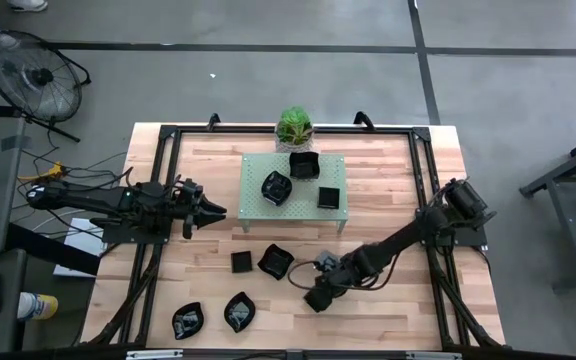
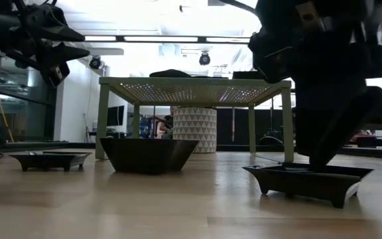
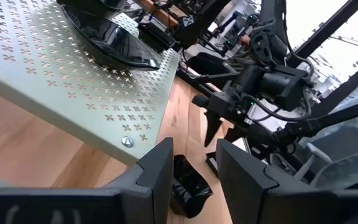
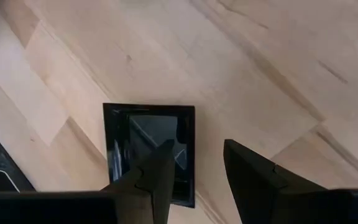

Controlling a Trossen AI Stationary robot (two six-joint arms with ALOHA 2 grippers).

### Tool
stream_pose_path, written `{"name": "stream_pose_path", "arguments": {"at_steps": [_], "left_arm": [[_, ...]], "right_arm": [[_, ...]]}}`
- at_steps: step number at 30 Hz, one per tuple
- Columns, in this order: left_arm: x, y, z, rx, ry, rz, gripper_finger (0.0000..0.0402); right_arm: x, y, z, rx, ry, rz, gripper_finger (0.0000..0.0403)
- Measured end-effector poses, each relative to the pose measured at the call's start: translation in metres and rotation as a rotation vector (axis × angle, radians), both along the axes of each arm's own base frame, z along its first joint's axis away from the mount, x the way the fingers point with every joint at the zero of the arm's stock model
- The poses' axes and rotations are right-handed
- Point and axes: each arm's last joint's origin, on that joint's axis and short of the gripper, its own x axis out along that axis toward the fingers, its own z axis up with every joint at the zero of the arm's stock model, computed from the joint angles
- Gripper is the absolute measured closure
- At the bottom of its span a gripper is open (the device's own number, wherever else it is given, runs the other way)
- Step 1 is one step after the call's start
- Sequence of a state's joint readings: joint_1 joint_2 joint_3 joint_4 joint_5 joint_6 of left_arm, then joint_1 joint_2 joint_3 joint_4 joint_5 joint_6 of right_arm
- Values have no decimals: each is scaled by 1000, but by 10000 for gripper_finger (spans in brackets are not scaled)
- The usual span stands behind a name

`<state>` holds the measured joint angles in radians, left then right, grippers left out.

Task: Pick & Place Mini shaped plates
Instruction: Stack the black square plate on the other black square plate on the shelf

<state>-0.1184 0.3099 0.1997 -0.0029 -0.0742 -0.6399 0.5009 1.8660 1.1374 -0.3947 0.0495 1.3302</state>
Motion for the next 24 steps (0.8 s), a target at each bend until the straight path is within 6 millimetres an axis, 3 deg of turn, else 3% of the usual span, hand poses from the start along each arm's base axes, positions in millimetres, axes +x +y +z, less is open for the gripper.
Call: {"name": "stream_pose_path", "arguments": {"at_steps": [16, 24], "left_arm": [[0, 0, -1, -1, 6, -15, 282], [0, 0, -1, -2, 7, -14, 282]], "right_arm": [[2, -4, -3, 3, 16, 98, 270], [7, 0, -13, 24, 12, 100, 270]]}}
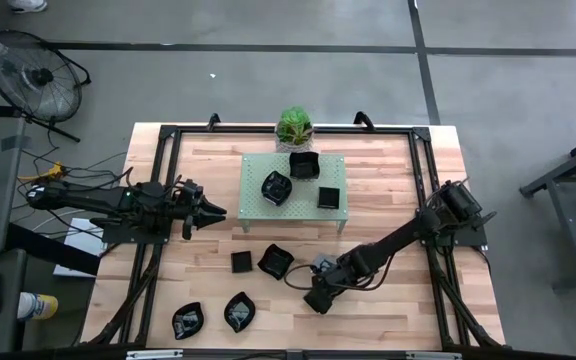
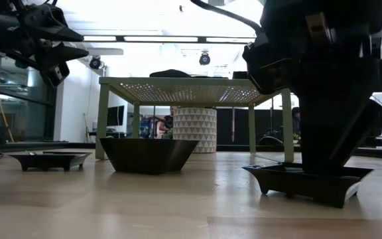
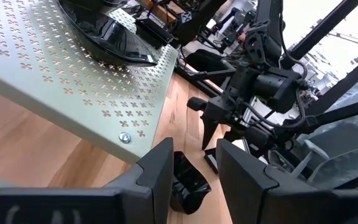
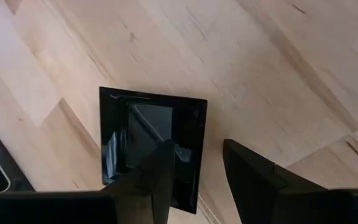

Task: Pick & Place Mini shaped plates
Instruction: Stack the black square plate on the other black square plate on the shelf

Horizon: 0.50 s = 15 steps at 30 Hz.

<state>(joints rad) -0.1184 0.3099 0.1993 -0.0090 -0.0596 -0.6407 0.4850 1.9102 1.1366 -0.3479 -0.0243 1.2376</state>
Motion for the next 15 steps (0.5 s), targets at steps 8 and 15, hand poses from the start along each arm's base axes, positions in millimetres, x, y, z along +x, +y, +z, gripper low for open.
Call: {"name": "stream_pose_path", "arguments": {"at_steps": [8, 15], "left_arm": [[0, 0, 0, 0, 0, 0, 282], [0, 0, 0, 0, 0, 0, 282]], "right_arm": [[0, 0, 0, -4, 5, -2, 304], [-1, 0, 0, 7, 11, 4, 381]]}}
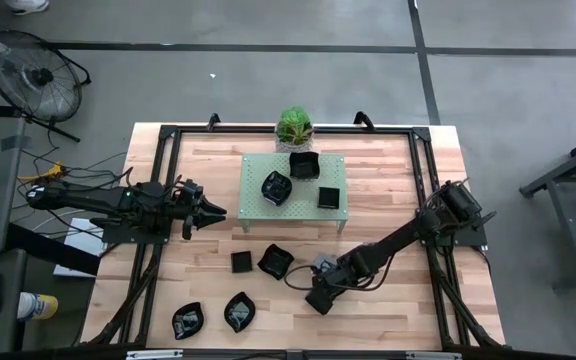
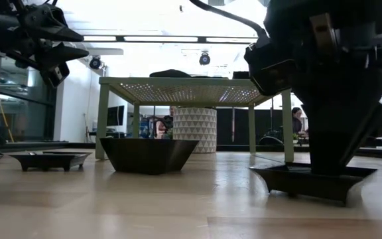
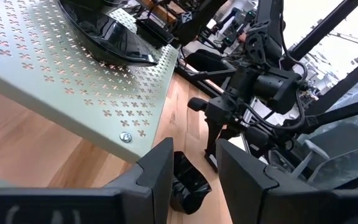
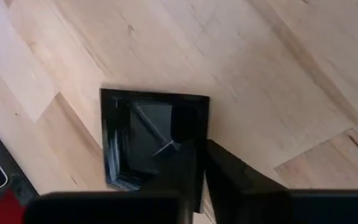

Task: Pick & Place Mini shaped plates
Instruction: Stack the black square plate on the other black square plate on the shelf

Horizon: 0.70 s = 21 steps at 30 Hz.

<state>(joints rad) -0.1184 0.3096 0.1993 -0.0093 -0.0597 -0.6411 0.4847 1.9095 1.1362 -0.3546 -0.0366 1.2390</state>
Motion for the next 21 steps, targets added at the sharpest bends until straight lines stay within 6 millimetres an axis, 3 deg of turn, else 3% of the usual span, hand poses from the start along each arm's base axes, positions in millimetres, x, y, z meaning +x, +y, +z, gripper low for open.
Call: {"name": "stream_pose_path", "arguments": {"at_steps": [9, 15, 21], "left_arm": [[0, 0, 0, 0, 0, 0, 282], [0, 0, 0, 0, 0, 0, 282], [0, 0, 0, 0, 0, 0, 282]], "right_arm": [[-2, -1, 17, 28, -30, -14, 400], [-10, -6, 50, 38, -115, -56, 401], [-25, -26, 100, -7, -256, -227, 402]]}}
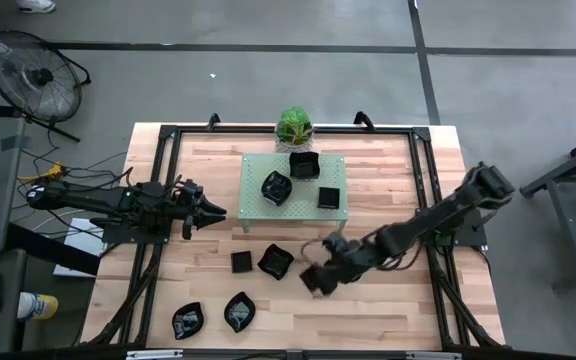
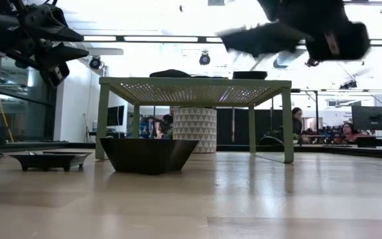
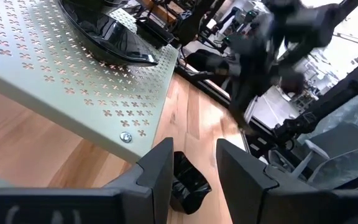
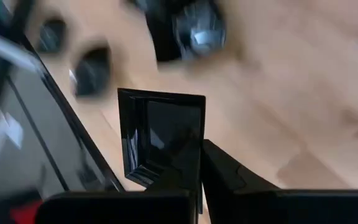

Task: Pick & Place Mini shaped plates
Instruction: Stack the black square plate on the other black square plate on the shelf

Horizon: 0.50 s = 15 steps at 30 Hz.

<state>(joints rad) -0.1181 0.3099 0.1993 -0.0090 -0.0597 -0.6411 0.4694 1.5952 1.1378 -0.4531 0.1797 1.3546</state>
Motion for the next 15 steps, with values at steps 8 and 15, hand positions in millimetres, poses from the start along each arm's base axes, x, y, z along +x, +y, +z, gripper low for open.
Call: {"name": "stream_pose_path", "arguments": {"at_steps": [8, 15], "left_arm": [[0, 0, 0, -2, -4, -14, 282], [0, -1, 1, -3, -5, -17, 282]], "right_arm": [[-31, -50, 59, -92, -155, -256, 402], [-50, -91, 76, -114, -133, -408, 403]]}}
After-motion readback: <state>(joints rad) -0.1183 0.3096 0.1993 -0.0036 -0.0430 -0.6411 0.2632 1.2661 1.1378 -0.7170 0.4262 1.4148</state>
